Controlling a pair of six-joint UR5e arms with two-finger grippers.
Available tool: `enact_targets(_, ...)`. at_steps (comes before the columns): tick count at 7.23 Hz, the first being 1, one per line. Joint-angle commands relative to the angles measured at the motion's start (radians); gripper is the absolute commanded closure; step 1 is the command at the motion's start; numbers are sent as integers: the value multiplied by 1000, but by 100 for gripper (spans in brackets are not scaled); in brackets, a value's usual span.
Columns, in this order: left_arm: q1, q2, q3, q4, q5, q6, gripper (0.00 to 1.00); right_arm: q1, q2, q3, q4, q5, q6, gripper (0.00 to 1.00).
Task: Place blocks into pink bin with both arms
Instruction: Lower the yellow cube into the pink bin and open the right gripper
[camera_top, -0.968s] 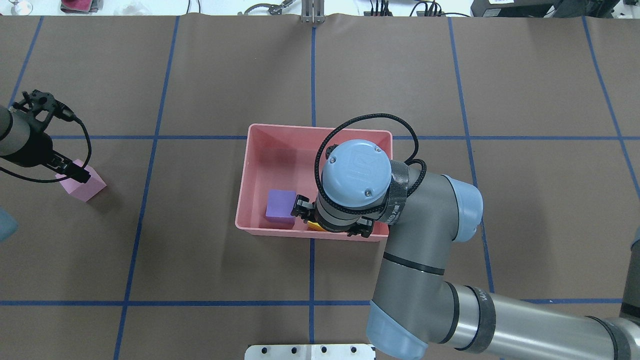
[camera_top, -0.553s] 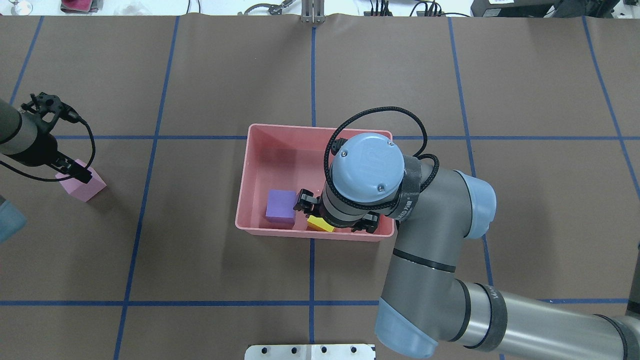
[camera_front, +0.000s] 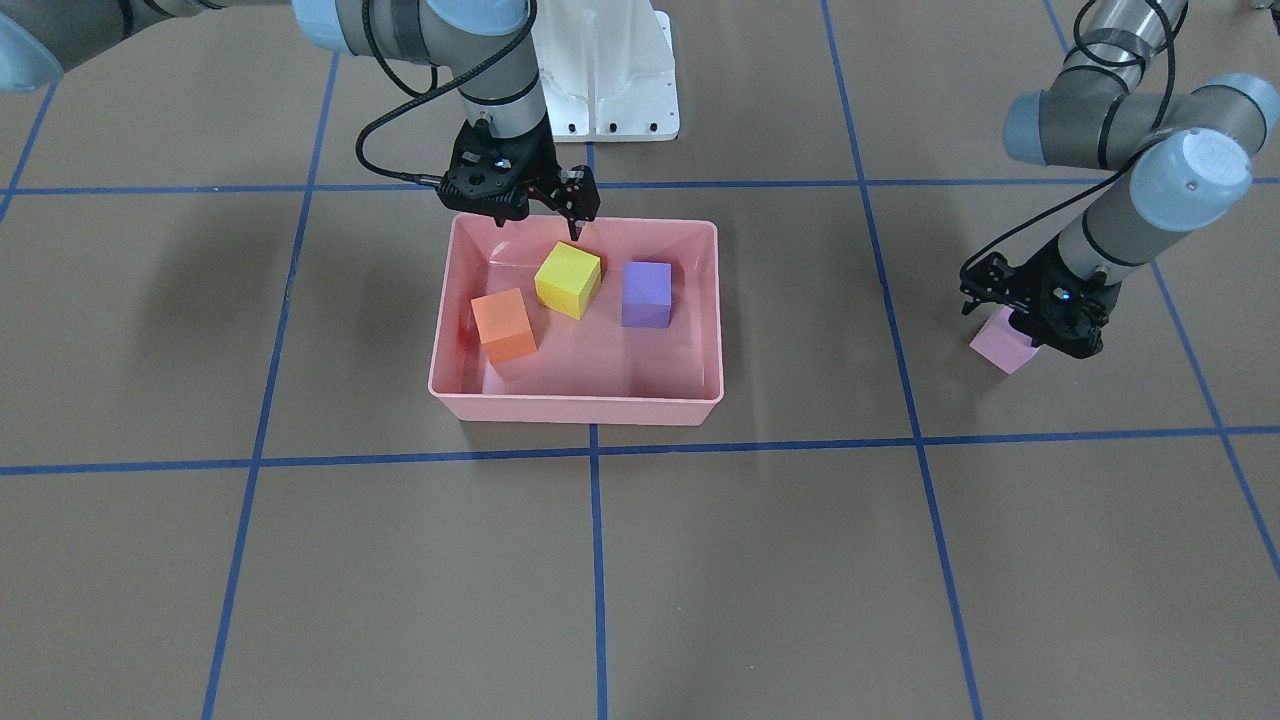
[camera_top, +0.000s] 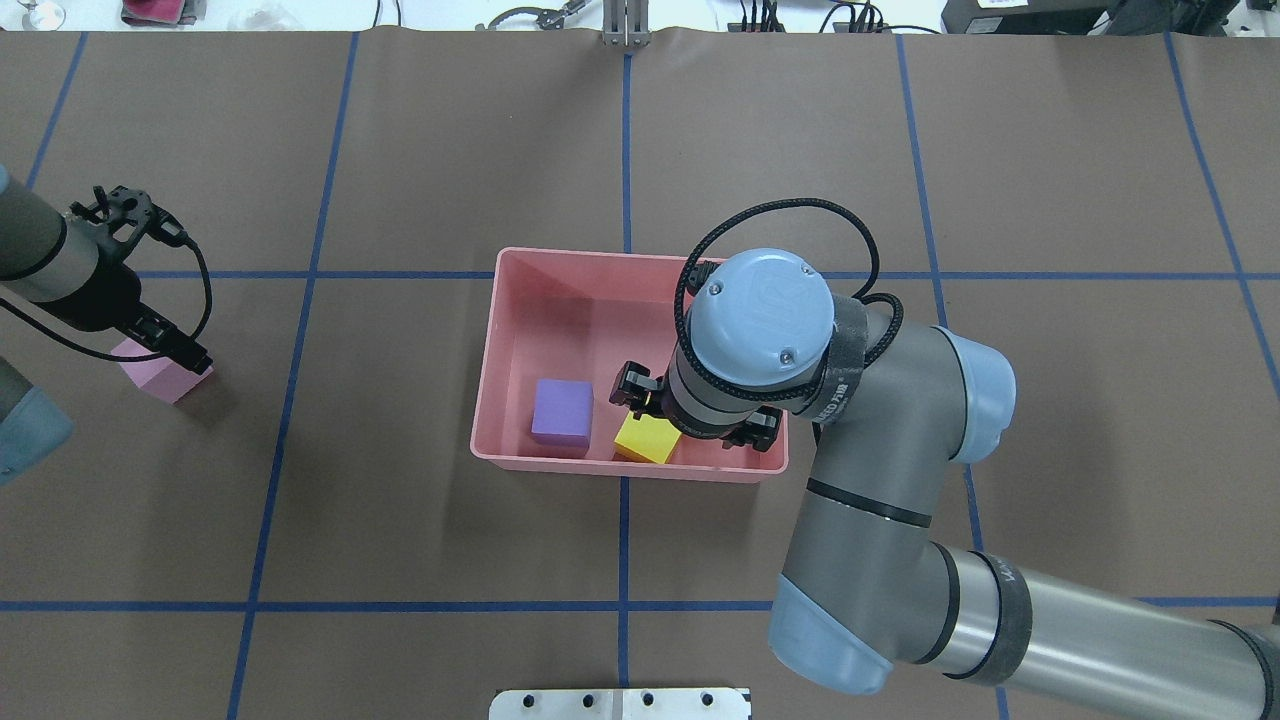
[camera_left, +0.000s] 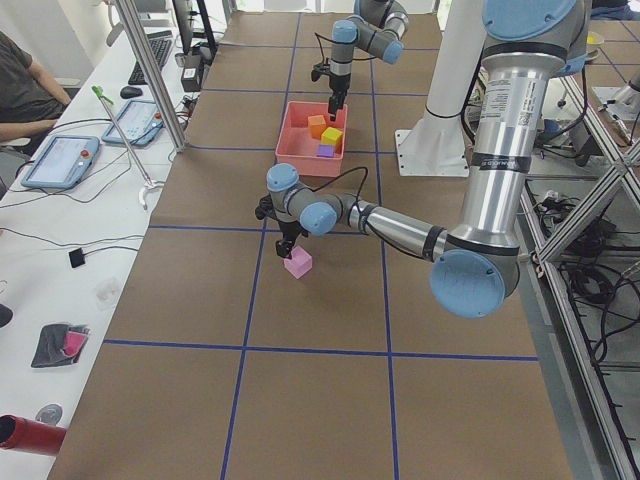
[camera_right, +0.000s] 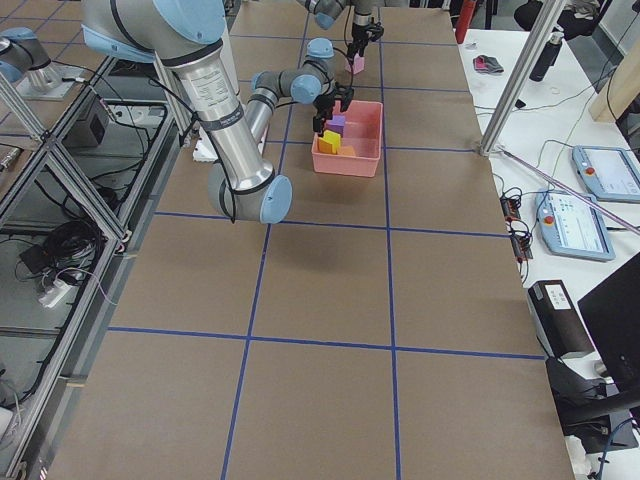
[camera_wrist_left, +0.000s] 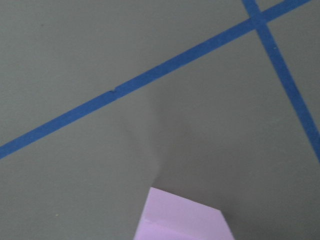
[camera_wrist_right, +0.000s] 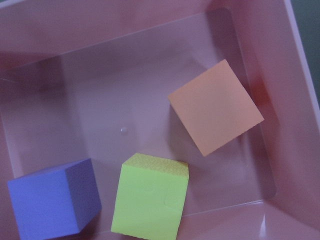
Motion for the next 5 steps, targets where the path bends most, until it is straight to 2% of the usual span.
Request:
enact_targets(1,-7,1,-6,0,-5,90,1,38,-45,45,0,12,-20,1)
enact_targets(3,-44,3,-12,1,0,163,1,84,-108,64,2,12,-98,1)
enact_targets(4,-44,9,-9,3,43,165,1,122,-124,70,0,19,-162,1)
enact_targets(5,-36,7,8,6,70,156,1,169,-188,94,3,75,-249,1)
